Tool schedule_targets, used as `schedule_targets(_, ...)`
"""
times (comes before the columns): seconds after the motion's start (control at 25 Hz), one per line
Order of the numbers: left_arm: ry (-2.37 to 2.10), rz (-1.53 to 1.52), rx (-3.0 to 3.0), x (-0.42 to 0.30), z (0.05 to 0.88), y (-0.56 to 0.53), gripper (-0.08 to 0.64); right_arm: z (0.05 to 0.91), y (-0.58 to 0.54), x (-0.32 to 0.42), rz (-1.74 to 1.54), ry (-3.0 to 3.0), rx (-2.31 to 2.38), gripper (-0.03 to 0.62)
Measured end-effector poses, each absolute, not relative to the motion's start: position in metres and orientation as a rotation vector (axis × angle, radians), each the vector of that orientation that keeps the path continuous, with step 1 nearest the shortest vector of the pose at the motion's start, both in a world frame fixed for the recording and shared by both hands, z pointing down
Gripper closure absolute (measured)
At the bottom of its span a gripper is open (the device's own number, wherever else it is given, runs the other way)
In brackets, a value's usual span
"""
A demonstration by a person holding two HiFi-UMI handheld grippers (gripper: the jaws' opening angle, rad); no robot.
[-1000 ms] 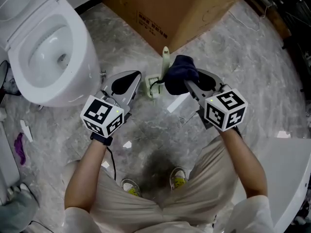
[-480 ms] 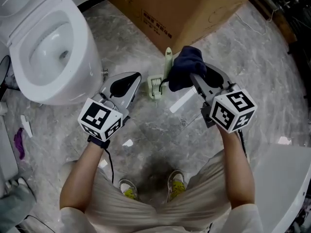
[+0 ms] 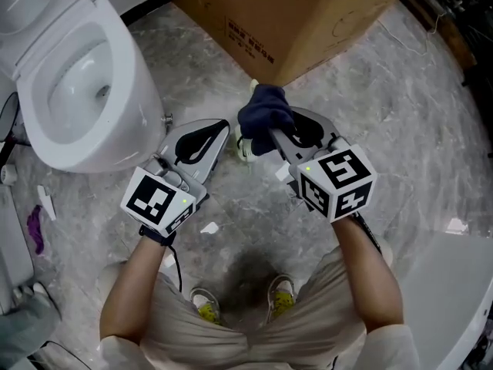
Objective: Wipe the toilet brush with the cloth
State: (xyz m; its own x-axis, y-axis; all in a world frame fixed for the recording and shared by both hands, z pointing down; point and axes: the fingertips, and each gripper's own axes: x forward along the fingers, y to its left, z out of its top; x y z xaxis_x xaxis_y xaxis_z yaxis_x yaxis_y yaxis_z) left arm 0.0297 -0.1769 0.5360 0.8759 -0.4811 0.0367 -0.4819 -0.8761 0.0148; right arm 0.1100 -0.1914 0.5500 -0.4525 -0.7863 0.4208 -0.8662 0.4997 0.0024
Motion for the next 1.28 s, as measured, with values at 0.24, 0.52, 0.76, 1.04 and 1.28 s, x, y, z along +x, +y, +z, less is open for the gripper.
schedule_targets(0.24, -0.829, 0.083, 3.018, 0.021, 0.534, -0.183, 0.561, 0.539, -0.199, 0.115, 0.216, -2.36, 1.427, 0.48)
schedule_targets(0.52, -1.018, 0.241, 3.162, 0.03, 0.509, -0.192, 0.561, 0.553, -0.196, 0.108, 0.147, -2.291, 1.437, 0.48)
schedule_targets(0.76, -0.942, 0.452, 3.17, 0.025, 0.452, -0.17, 0.561, 0.495, -0.185, 0.097, 0.3, -2.265, 1.409, 0.48)
schedule_targets(1.04, -0.867, 0.472, 2.964, 0.004, 0.358, -0.105, 0.561, 0.385, -0.148, 0.089, 0.412, -2.27, 1.324, 0.48)
schedule_targets(1.28, -0.896, 0.455, 2.866, -0.019, 0.244, -0.08, 0.561, 0.269, -0.115, 0.094, 0.445, -2.267, 1.236, 0.48)
